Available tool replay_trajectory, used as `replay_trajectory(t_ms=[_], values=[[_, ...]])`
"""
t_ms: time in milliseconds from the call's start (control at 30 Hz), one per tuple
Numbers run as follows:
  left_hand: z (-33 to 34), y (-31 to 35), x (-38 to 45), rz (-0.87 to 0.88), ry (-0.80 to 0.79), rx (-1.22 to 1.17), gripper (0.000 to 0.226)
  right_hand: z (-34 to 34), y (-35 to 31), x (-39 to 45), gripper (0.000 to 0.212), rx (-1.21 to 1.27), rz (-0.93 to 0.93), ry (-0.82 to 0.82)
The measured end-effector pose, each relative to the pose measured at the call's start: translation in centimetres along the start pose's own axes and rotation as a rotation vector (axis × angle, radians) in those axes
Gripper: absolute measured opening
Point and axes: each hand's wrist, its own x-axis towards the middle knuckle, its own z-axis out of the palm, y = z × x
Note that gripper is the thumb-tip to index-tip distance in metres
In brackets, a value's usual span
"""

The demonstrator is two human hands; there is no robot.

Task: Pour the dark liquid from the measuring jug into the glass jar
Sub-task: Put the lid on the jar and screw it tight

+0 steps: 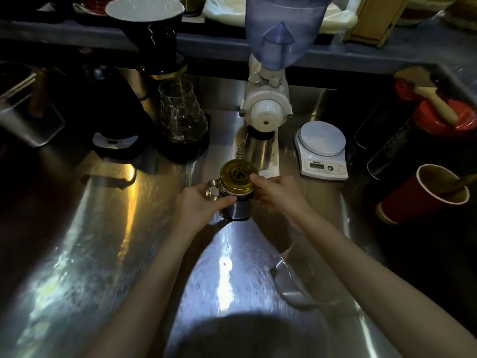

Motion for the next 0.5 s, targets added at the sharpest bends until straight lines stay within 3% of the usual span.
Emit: replay_trajectory(t_ms=[167,400,500], values=[[-0.2,0.3,-0.2,0.034,-0.018,0.033,0.054,0.0,0.1,0.1,0.078,-0.027,-0.020,0.005],[-0.4,0.2,-0.2,0.079,-0.111,0.159,0.042,-0.6,-0.6,-0.8,0.053,-0.205,-0.095,-0.056],[-0.5,0.8,-1.8,0.206,-0.043,0.294,0.037,-1.4,-1.3,-2.1,0.039,-0.386,-0.197,-0.073]])
